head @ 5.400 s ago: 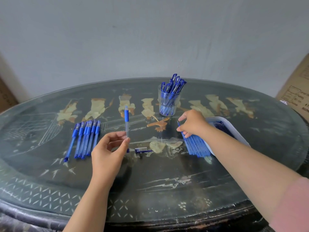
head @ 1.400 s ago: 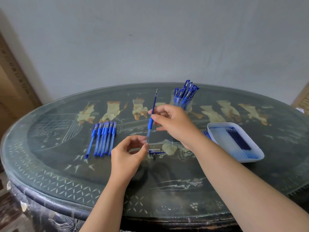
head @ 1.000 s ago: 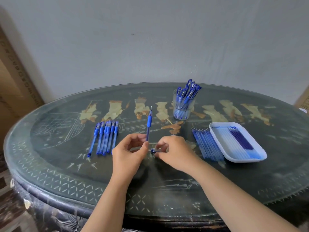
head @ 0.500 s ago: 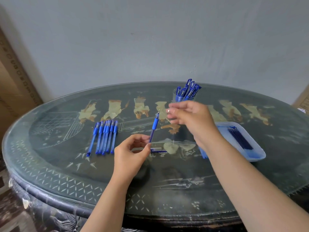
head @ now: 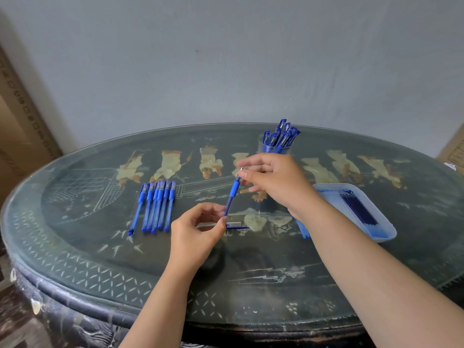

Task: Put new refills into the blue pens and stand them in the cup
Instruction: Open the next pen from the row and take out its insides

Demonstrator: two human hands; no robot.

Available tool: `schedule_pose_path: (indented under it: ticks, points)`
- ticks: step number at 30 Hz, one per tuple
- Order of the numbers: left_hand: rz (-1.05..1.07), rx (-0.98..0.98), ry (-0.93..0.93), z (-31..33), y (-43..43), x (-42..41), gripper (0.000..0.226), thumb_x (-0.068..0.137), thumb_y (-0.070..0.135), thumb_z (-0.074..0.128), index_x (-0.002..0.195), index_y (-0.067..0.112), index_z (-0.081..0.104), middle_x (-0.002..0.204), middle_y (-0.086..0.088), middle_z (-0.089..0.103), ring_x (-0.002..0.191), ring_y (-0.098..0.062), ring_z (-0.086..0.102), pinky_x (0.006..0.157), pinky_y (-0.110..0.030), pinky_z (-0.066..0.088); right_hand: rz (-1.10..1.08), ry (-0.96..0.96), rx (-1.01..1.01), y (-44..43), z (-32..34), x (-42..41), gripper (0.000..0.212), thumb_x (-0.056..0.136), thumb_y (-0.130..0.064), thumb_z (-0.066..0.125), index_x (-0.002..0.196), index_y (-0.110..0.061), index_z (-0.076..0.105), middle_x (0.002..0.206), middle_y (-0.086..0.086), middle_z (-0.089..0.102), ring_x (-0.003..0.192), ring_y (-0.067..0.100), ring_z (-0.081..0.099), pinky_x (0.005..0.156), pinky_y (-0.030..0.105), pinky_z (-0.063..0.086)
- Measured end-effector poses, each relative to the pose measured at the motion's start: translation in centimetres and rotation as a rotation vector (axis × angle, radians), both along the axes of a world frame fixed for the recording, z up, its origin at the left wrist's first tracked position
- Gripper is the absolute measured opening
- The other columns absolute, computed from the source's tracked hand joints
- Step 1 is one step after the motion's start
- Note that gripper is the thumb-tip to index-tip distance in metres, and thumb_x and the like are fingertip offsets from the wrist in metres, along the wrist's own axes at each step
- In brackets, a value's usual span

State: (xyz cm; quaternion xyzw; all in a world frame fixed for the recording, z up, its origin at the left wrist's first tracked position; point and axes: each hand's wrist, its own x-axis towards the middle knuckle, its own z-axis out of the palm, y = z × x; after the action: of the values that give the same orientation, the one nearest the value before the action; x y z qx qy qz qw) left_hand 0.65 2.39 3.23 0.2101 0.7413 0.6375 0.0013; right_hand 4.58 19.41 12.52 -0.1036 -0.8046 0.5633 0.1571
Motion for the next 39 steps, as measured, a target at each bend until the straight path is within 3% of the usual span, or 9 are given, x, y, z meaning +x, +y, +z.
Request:
schedule_pose_path:
  ticks: [4,9,14,16,20,24,29,34,39]
  points:
    - [0.003,0.0,0.012,0.1,0.1,0.1,0.025,0.079,0.003,0.075,0.086,0.026,0.072,0.085,0.014,0.073,0.079,-0.005,0.069,0.068,-0.016,0.054,-0.025,0.0,-0.01,-0.2,-0.4,-0.2,0.006,0.086,-0.021,0.075,0.09,-0.018,0.072,0.088,0.0,0.075,0.085,0.014,0.072,0.074,0.031,0.061]
    - [-0.005,0.004,0.016,0.1,0.1,0.1,0.023,0.079,0.003,0.076,0.087,0.026,0.072,0.085,0.015,0.072,0.079,-0.005,0.068,0.068,-0.017,0.055,-0.04,-0.045,0.017,-0.5,-0.7,-0.4,0.028,0.083,-0.043,0.073,0.098,-0.022,0.064,0.096,0.003,0.071,0.087,0.017,0.071,0.075,0.038,0.062]
    - [-0.004,0.01,0.004,0.2,0.0,0.1,0.024,0.079,0.003,0.076,0.086,0.026,0.072,0.085,0.015,0.072,0.077,-0.004,0.068,0.067,-0.016,0.054,0.032,-0.012,-0.046,-0.7,-1.1,-0.1,0.017,0.097,-0.021,0.059,0.11,-0.025,0.069,0.103,-0.004,0.071,0.096,0.012,0.068,0.084,0.037,0.06]
    - [-0.008,0.007,0.005,0.2,0.0,0.2,0.025,0.079,0.003,0.076,0.086,0.026,0.072,0.085,0.015,0.072,0.078,-0.003,0.068,0.067,-0.016,0.054,-0.028,0.002,-0.015,-1.0,-1.4,-0.3,0.007,0.093,-0.026,0.066,0.096,-0.022,0.069,0.097,-0.002,0.071,0.094,0.013,0.069,0.08,0.036,0.061]
    - [-0.003,0.007,0.007,0.2,0.0,0.1,0.024,0.079,0.004,0.076,0.086,0.026,0.072,0.086,0.015,0.072,0.079,-0.005,0.068,0.068,-0.018,0.056,-0.069,-0.021,-0.036,-1.1,-1.4,-0.5,0.03,0.084,-0.046,0.071,0.103,-0.024,0.061,0.099,0.0,0.068,0.093,0.015,0.068,0.081,0.041,0.06]
    - [-0.005,0.009,0.006,0.3,0.0,0.1,0.023,0.079,0.003,0.075,0.086,0.025,0.072,0.086,0.015,0.072,0.078,-0.004,0.068,0.067,-0.014,0.054,-0.024,0.001,-0.045,-1.2,-1.4,-0.2,0.018,0.095,-0.029,0.061,0.112,-0.026,0.066,0.103,-0.003,0.068,0.099,0.013,0.066,0.088,0.045,0.057]
    - [0.001,0.008,0.011,0.1,0.0,0.1,0.023,0.079,0.003,0.076,0.087,0.025,0.072,0.086,0.016,0.072,0.079,-0.004,0.068,0.067,-0.014,0.053,-0.111,-0.012,-0.034,-1.4,-1.7,-0.4,0.033,0.081,-0.05,0.071,0.099,-0.024,0.059,0.099,0.001,0.066,0.095,0.018,0.067,0.085,0.046,0.058]
    - [0.01,0.002,0.021,0.0,0.0,0.0,0.023,0.079,0.003,0.076,0.087,0.024,0.073,0.085,0.015,0.073,0.079,-0.005,0.068,0.068,-0.016,0.055,-0.057,0.008,-0.049,-1.4,-1.7,-0.2,0.015,0.095,-0.029,0.062,0.106,-0.022,0.069,0.098,0.0,0.069,0.095,0.015,0.067,0.086,0.045,0.058]
    - [0.011,-0.003,0.018,0.0,0.0,0.0,0.023,0.079,0.004,0.076,0.087,0.025,0.073,0.085,0.015,0.073,0.079,-0.005,0.068,0.07,-0.019,0.056,-0.085,-0.006,-0.116,-1.5,-1.8,-0.2,0.024,0.089,-0.041,0.068,0.103,-0.023,0.062,0.101,0.0,0.065,0.095,0.017,0.066,0.084,0.043,0.059]
